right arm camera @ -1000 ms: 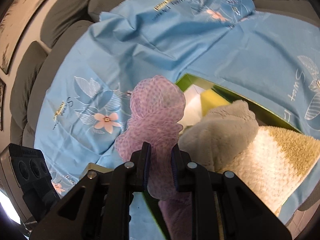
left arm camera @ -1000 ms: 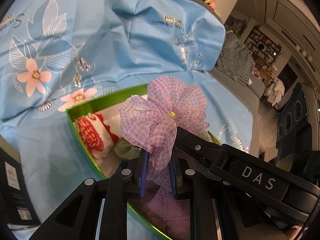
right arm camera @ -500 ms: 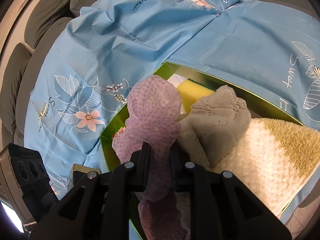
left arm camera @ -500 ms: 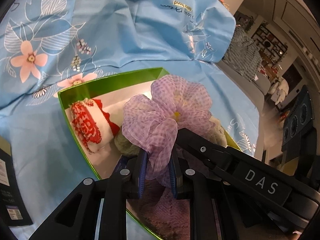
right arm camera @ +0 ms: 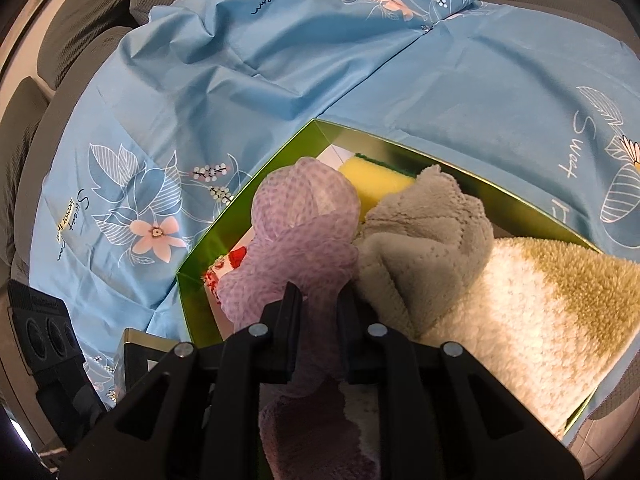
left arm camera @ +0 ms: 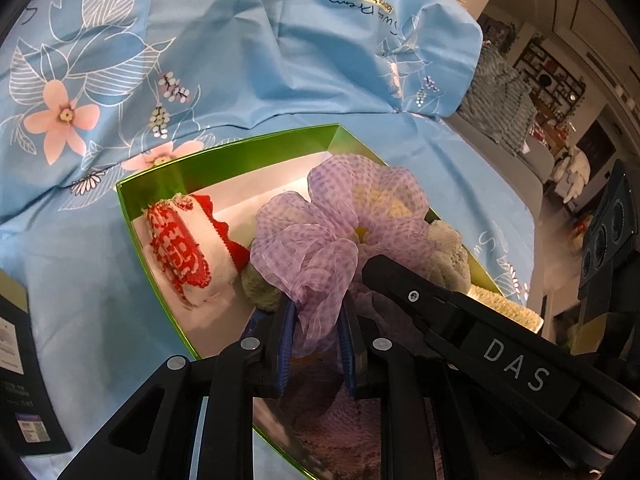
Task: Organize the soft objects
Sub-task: 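Carry the bath puff into the green box and lower it, then open the right gripper and withdraw it from the green box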
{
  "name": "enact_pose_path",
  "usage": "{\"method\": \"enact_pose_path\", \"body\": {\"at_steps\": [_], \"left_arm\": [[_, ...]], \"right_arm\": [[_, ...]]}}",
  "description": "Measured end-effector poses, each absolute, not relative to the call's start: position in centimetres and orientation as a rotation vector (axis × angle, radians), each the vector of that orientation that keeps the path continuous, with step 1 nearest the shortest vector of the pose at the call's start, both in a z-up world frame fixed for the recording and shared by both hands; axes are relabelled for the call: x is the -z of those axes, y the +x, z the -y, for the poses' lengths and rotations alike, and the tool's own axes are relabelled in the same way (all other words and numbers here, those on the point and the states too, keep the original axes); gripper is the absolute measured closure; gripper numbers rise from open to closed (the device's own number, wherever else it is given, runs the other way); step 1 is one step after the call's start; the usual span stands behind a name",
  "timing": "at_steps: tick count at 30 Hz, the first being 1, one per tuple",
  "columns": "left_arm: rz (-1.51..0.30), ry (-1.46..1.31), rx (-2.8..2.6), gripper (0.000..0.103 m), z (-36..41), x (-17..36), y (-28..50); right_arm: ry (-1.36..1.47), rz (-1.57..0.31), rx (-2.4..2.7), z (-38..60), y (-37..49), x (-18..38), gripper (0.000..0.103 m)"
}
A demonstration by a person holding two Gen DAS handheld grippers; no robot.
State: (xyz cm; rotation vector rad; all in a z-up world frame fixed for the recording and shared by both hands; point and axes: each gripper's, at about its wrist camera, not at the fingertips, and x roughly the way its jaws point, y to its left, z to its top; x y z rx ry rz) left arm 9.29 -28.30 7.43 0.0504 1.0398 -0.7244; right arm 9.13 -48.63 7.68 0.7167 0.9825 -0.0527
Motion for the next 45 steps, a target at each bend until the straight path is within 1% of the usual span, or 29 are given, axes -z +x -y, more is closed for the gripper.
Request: {"method": "enact_pose_path", "body": {"at_steps": [2,8,16,21,25,28,30,31,33,35,37,39,43,45], "left_arm": [[-1.036,0.058,0.72,0.082,28.3,-7.4,9.3],[-1.017,0.092,0.718,0.076,28.7,-7.3,9.1],[-1.02,0.088,0.721,0.074,28.6,-7.3,9.2],[-1.025,0.08,0.716,0.063,28.8,-7.4,9.1],[-1.031,0.066,0.721,0.06,28.8,-7.6,8.9],[-1.015,0.06,0.729,0.058,28.8,-8.0,8.7],[-0.995,0.062,0.711,0.044,28.6,-8.4,8.4],[-0.987,0.057,0.7,0.041,28.3,-8.7,8.4],[-0.982,0.037,0.702,0.029,27.9,-9.1,8.4],[-0.972,0.029,0.713,0.025,27.8,-9.7,8.1],[-0.951,0.037,0.713,0.022,27.7,-10.4,7.6],[-0.935,0.054,0.71,0.02,27.9,-11.0,7.1],[-0.889,0.069,0.724,0.019,27.9,-12.7,5.9],[-0.863,0.076,0.728,0.018,27.9,-13.6,5.2]], "right_arm": [[0.713,-0.982,0.055,48.6,9.2,-7.6,0.089],[0.692,-0.968,0.07,48.7,9.3,-7.4,0.089],[0.689,-0.964,0.083,48.8,9.3,-7.5,0.089],[0.698,-0.928,0.062,49.3,8.9,-7.6,0.086],[0.707,-0.91,0.062,49.9,8.4,-7.7,0.082],[0.715,-0.895,0.057,50.2,8.1,-7.9,0.075],[0.71,-0.883,0.066,50.4,7.8,-8.3,0.067],[0.709,-0.874,0.072,50.5,7.7,-8.5,0.065],[0.718,-0.854,0.08,50.9,7.2,-9.0,0.051],[0.727,-0.83,0.074,51.1,6.8,-9.4,0.043],[0.729,-0.808,0.067,51.3,6.4,-10.0,0.038],[0.711,-0.786,0.086,51.3,5.9,-10.8,0.027],[0.698,-0.747,0.087,51.5,5.1,-12.2,0.024],[0.684,-0.712,0.095,51.5,4.4,-13.3,0.02]]}}
